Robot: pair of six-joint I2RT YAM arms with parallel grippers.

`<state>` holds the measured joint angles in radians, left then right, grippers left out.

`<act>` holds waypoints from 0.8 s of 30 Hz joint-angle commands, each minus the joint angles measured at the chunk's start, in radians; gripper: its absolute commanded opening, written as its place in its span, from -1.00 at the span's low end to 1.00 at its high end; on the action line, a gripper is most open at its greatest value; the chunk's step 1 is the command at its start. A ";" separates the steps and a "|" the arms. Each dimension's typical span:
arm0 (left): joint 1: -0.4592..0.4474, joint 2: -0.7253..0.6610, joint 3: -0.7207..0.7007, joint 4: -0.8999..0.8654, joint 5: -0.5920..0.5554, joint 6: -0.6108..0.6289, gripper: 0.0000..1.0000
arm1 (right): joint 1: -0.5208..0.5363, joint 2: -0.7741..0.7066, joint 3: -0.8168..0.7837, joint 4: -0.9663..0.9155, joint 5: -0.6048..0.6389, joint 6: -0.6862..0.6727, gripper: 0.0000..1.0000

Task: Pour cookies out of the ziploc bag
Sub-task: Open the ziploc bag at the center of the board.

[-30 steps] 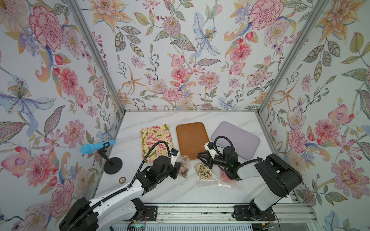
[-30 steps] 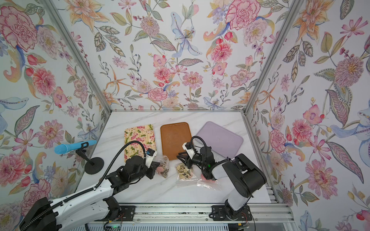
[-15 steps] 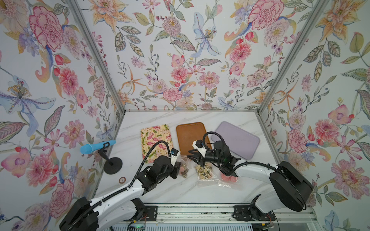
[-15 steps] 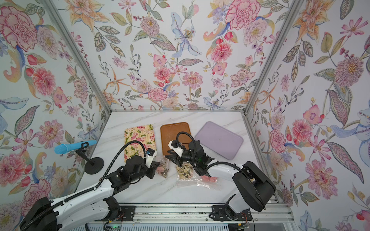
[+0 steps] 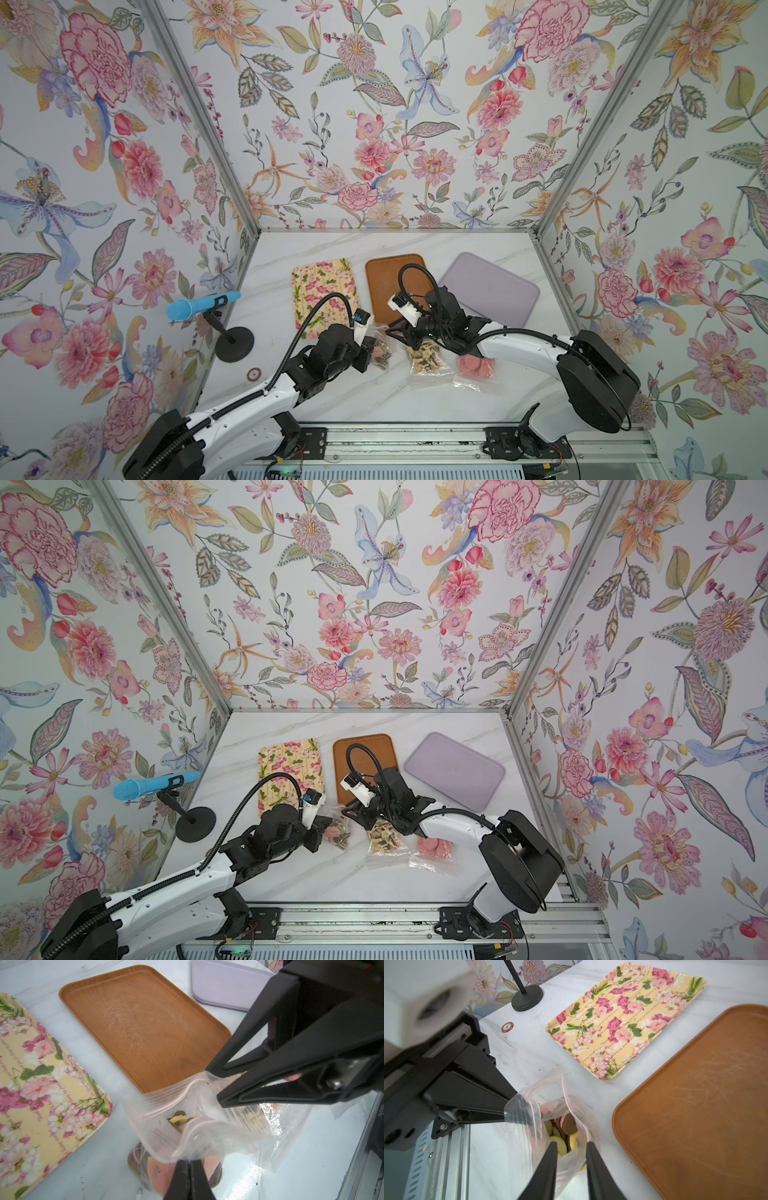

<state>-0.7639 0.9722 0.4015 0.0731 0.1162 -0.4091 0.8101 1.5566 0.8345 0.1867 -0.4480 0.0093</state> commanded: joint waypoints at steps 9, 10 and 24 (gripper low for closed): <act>0.012 -0.036 -0.019 -0.006 -0.018 -0.012 -1.00 | -0.013 0.001 0.055 -0.158 0.149 0.029 -1.00; 0.012 -0.037 -0.020 -0.006 -0.016 -0.011 -1.00 | -0.021 -0.003 0.058 -0.161 0.161 0.029 -1.00; 0.012 -0.015 -0.021 0.006 0.053 0.023 -1.00 | -0.075 0.032 0.170 -0.273 0.198 -0.152 -1.00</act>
<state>-0.7635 0.9504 0.3927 0.0731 0.1429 -0.4072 0.7464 1.5749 0.9695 -0.0486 -0.2844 -0.0818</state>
